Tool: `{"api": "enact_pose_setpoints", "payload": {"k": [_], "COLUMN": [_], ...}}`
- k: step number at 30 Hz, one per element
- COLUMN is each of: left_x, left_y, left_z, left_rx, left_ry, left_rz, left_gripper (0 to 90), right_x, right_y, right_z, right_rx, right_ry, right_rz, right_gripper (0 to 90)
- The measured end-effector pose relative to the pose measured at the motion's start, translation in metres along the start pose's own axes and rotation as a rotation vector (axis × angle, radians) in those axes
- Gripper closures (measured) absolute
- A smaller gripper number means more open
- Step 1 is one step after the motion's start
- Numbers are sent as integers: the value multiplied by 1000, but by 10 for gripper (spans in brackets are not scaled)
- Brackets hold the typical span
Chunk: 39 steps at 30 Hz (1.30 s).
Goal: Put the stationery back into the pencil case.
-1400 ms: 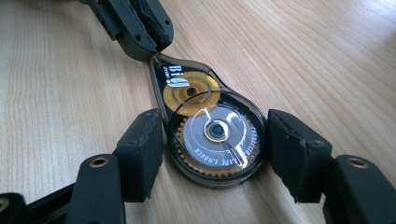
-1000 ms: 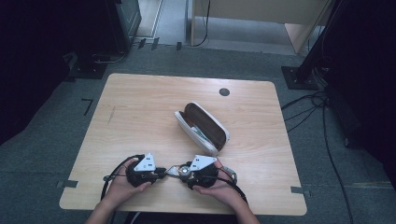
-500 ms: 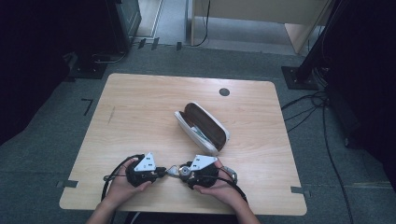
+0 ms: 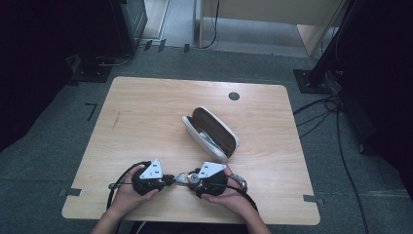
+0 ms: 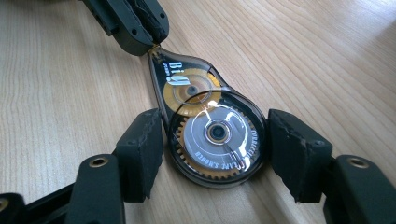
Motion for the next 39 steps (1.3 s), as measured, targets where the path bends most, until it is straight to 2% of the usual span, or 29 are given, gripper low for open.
{"api": "enact_pose_setpoints", "payload": {"k": [3, 4, 5, 8, 12, 18, 20, 23, 24, 28, 39], "left_x": [0, -1, -2, 1, 2, -3, -5, -3, -2, -1, -1], "left_y": [2, 3, 3, 1, -3, 3, 2, -5, -6, -8, -10], "left_z": [-1, -2, -3, -4, 0, 4, 7, 10, 9, 8, 6], "left_rx": [16, 24, 37, 19, -15, 28, 24, -5, -1, 1, 7], "left_ry": [9, 16, 26, -1, -13, -2, 5, -23, -29, -40, -44], "left_rz": [0, -6, -1, 9, -16, -61, -49, -49, -48, -53, -59], "left_gripper": [836, 900, 900, 882, 801, 606, 571, 518, 502, 494, 478], "right_x": [0, 0, -1, -4, -4, -3, -3, -3, -3, -3, 1], "right_y": [0, 0, 0, -2, -2, -2, -2, -2, -2, -2, 1], "right_z": [0, 0, 0, -1, -1, -1, -1, -1, -1, -1, -4], "right_rx": [2, 1, 0, 3, 3, 3, 3, 4, 3, 4, -6], "right_ry": [2, 2, 3, 12, 10, 5, 4, 2, 0, -3, -105], "right_rz": [0, -1, -4, -8, -10, -10, -10, -9, -10, -10, -52], "right_gripper": [367, 373, 390, 408, 413, 415, 415, 416, 417, 417, 417]}}
Point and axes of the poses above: each handheld gripper's, and its own axes: y roughly backward along the jaws, z roughly out of its underside, x roughly to its right, the point moved 4 cm from there along -y, roughly forward along the jaws, and after that the axes turned 11 degrees about -y, right-handed, at the moved point
